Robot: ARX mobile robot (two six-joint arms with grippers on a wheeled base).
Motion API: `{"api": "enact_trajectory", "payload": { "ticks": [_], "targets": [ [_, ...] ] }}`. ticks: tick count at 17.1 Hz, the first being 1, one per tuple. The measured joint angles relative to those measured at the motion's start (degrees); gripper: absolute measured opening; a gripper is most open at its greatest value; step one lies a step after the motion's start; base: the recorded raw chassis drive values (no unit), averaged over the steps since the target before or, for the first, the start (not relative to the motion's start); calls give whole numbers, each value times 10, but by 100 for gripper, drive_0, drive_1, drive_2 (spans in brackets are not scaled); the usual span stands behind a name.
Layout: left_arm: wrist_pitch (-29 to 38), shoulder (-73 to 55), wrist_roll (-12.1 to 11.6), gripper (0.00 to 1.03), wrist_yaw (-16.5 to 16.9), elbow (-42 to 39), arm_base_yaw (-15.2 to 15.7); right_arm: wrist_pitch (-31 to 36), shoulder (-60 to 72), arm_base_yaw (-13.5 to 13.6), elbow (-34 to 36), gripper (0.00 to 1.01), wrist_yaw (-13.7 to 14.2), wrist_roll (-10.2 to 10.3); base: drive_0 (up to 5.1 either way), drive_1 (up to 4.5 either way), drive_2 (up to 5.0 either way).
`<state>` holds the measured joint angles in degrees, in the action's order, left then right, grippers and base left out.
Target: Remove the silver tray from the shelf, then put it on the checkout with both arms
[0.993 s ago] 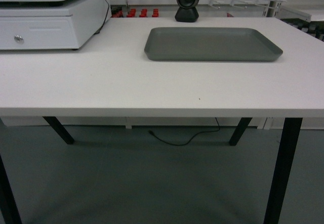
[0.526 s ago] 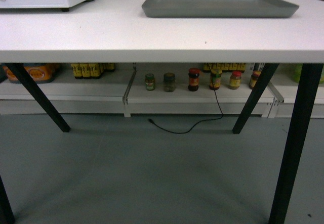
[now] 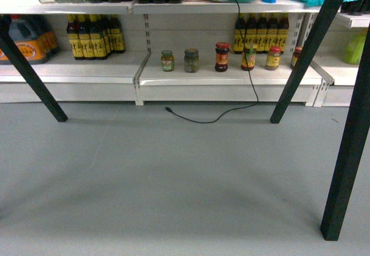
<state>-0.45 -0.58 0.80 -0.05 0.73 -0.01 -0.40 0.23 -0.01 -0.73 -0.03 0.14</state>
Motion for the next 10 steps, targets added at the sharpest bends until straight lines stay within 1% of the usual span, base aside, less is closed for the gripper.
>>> {"api": "enact_trajectory", "payload": {
  "ticks": [10],
  "targets": [
    [1,0,0,98,0,0,0,1,0,0,0,98,0,0,0,0,0]
  ]
}}
